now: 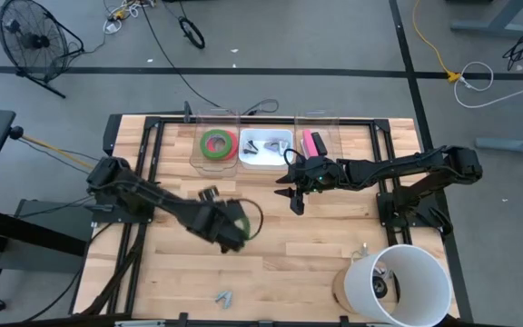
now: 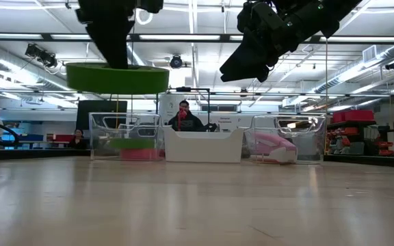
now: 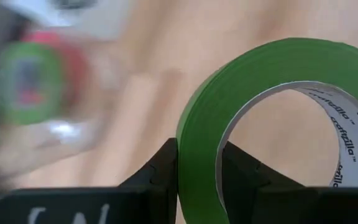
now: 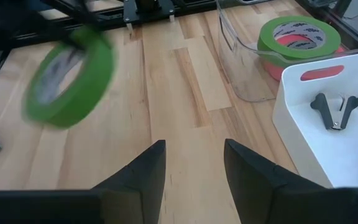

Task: Pick and place Stapler, Stapler remover, tape
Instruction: Put the light green masking tape into the left transparent bin

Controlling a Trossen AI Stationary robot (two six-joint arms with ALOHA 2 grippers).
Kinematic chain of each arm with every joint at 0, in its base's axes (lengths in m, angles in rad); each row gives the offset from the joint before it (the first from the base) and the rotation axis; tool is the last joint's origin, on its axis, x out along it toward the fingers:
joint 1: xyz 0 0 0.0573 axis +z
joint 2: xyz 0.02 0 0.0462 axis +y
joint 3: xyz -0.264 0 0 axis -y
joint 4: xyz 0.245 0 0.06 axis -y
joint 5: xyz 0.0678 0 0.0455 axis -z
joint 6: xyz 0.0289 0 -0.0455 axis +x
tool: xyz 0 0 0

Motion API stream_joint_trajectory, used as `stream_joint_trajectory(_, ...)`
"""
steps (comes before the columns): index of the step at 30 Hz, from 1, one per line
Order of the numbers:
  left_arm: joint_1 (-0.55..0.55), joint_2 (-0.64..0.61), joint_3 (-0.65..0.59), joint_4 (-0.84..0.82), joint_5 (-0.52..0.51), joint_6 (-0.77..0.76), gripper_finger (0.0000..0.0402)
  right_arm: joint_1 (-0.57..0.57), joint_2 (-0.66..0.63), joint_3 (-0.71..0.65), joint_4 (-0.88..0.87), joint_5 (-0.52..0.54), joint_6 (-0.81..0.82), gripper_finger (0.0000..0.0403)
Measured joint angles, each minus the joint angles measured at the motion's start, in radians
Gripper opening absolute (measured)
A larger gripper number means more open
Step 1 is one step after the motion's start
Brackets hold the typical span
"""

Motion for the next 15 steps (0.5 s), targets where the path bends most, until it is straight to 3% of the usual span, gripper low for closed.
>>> stream_joint_trajectory(5,0.112,-0.003,0.074,-0.249,-0.091,0.040,0.0086,0.000,0.000,0.000,0.000,0.000,0.000,0.0164)
stream_joint_trajectory(15,0.426,-0.125,0.078,-0.263,-0.115,0.240,0.0086,0.000,0.000,0.000,-0.010,0.000,0.000,0.0164)
